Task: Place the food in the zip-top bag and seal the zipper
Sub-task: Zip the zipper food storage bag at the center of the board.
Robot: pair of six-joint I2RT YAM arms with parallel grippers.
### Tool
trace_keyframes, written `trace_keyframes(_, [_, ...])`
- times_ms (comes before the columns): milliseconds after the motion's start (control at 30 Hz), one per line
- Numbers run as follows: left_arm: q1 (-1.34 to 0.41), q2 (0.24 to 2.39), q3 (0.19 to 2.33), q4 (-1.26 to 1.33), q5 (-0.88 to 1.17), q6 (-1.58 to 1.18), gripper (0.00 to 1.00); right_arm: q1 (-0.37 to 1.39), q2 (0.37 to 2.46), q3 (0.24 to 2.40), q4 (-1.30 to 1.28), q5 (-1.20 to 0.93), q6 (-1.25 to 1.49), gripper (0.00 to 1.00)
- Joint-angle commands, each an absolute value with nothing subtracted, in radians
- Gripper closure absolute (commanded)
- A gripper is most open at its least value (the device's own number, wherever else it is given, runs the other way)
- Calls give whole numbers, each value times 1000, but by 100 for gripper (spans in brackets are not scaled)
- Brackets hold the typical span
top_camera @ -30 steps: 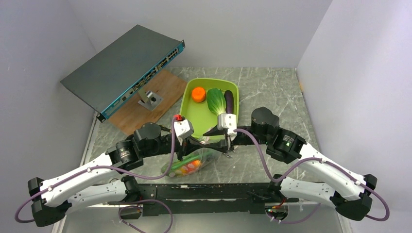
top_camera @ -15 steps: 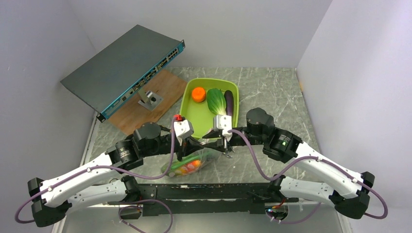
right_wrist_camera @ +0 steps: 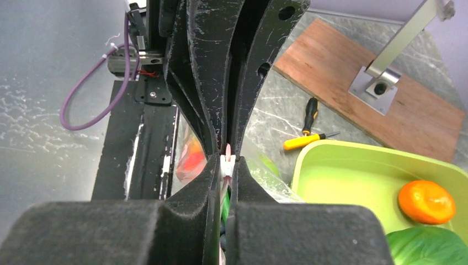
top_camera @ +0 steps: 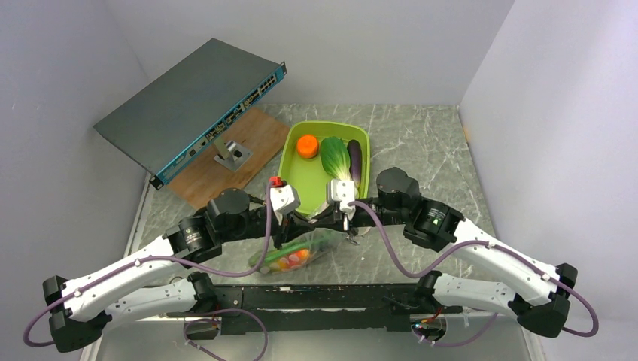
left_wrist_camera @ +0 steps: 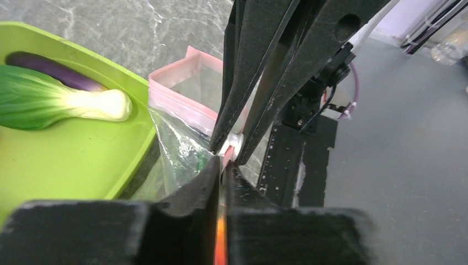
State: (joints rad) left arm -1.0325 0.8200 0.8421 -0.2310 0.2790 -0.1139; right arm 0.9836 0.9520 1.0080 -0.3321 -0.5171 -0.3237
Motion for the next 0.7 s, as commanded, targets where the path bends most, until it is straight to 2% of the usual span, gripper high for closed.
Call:
trace_keyframes(0, [-1031,804,868,-176,257,-104,78,988,956,1060,-286,-539,-241,100])
trace_keyframes(67, [-1031,804,860,-158,263,-108,60,987,960,1075,-270,-553,-200,100])
trace_keyframes(133, [-1031,804,853,-143,266,-110,51,988,959,1084,-249,-569,-166,100])
trace_keyframes(400, [-1031,796,840,-112,290,-109,48,988,958,1102,-224,-576,-134,100])
trace_keyframes(467, [-1031,787,829,-81,315,-108,58,989,970,1107,-231,-577,-134,100])
trace_keyframes(567, [-1031,774,826,-72,335,-97,97,989,969,1098,-238,-555,-154,100])
trace_keyframes(667, [-1030,740,815,-84,318,-81,100,988,950,1084,-261,-512,-185,100])
